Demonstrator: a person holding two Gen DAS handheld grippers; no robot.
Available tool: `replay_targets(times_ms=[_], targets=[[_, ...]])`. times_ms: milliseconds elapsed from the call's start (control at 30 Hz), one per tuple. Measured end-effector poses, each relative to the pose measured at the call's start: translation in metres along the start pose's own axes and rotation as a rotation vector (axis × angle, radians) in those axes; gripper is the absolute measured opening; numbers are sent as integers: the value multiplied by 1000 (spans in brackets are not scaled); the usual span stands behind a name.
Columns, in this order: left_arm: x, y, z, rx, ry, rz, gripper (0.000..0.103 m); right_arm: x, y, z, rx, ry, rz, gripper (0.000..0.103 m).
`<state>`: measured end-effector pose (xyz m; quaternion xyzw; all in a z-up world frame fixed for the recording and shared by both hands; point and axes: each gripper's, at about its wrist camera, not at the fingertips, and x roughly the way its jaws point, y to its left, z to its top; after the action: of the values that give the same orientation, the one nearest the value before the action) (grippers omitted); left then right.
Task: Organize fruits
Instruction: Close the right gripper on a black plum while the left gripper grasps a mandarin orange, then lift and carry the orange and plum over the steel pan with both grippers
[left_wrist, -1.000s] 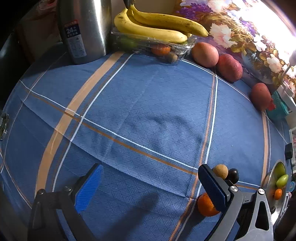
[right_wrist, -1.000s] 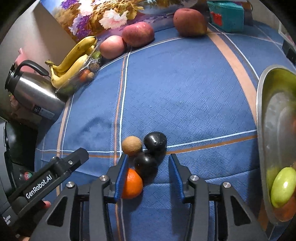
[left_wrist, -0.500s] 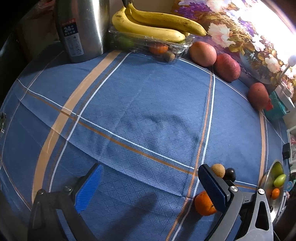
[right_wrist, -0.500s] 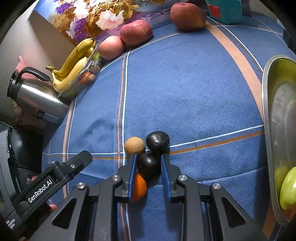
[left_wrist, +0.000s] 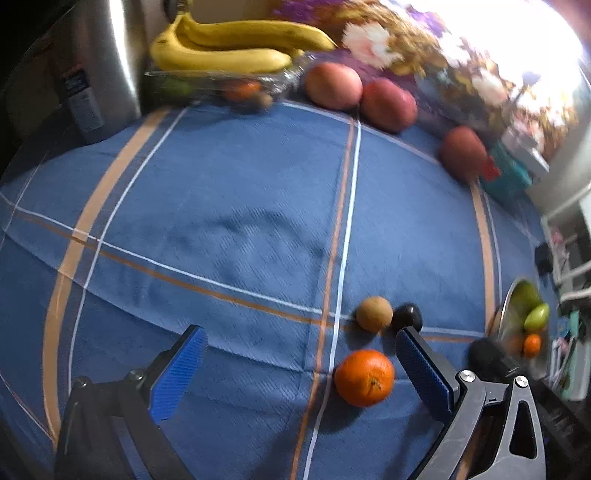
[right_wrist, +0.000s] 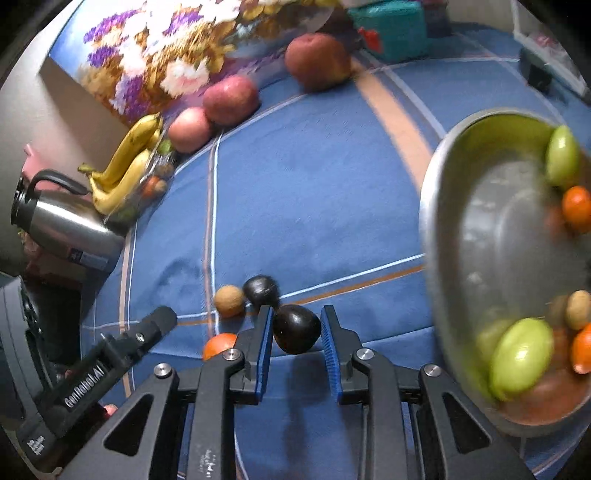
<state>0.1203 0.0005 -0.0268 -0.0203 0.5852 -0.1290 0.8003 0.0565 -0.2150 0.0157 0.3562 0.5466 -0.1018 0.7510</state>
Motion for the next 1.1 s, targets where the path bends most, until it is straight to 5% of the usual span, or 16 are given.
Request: replay_targets(times_ms=[300, 567, 1100], targets=[[12, -20, -10, 41, 89, -48, 79, -33, -10, 8, 22, -108, -27, 27], [16, -41, -18, 58, 137, -152, 41, -32, -12, 9, 20, -94, -15, 27], [-22, -68, -7, 90, 1, -179, 41, -39, -34, 15, 75, -112, -51, 27]])
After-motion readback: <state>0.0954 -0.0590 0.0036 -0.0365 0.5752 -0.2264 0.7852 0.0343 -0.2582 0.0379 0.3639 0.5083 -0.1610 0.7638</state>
